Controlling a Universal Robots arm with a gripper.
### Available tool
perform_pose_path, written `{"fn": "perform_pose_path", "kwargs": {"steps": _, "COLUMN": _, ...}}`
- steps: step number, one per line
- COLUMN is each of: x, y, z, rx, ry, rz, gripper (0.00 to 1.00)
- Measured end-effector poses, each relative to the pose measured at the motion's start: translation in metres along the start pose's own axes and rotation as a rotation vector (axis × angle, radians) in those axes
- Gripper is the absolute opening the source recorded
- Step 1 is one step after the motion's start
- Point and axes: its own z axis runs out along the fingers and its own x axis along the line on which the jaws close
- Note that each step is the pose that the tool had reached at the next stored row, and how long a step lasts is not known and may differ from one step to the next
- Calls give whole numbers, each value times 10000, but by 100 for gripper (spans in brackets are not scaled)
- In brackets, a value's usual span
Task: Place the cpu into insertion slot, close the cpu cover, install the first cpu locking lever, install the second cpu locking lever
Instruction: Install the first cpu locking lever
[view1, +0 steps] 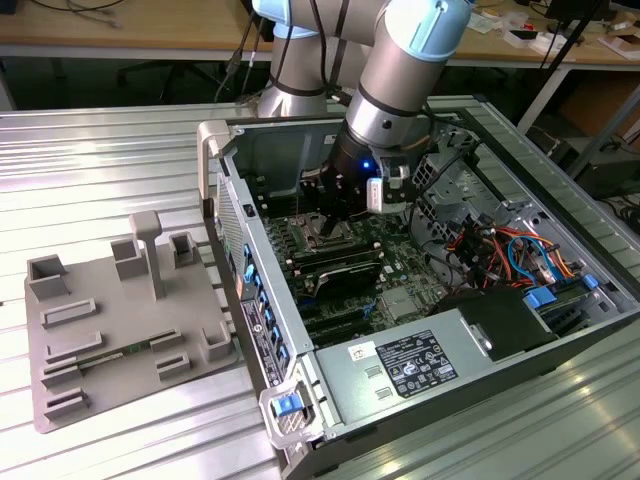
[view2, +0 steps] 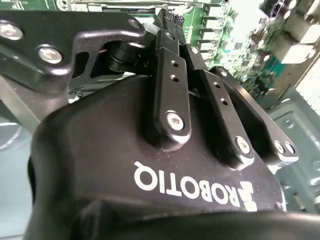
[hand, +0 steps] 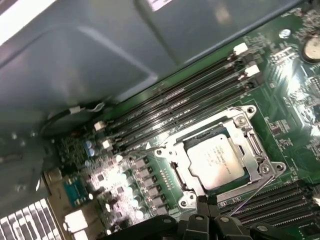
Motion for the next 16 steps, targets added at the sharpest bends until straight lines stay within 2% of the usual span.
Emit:
{"fn": "perform_pose_path", "kwargs": {"steps": 6, "x": 0, "y": 0, "z": 0, "rx": 117, "ry": -61, "rz": -1100, "gripper": 11}}
{"fn": "perform_pose_path", "kwargs": {"steps": 8, "x": 0, "y": 0, "z": 0, "rx": 163, "ry": -86, "rz": -1531, "gripper": 11}}
{"fn": "perform_pose_path", "kwargs": {"steps": 9, "x": 0, "y": 0, "z": 0, "rx": 199, "ry": -105, "rz": -1869, "gripper": 11}}
{"fn": "perform_pose_path", "kwargs": {"steps": 16, "x": 0, "y": 0, "z": 0, "rx": 357, "ry": -188, "rz": -3343, "gripper": 11}}
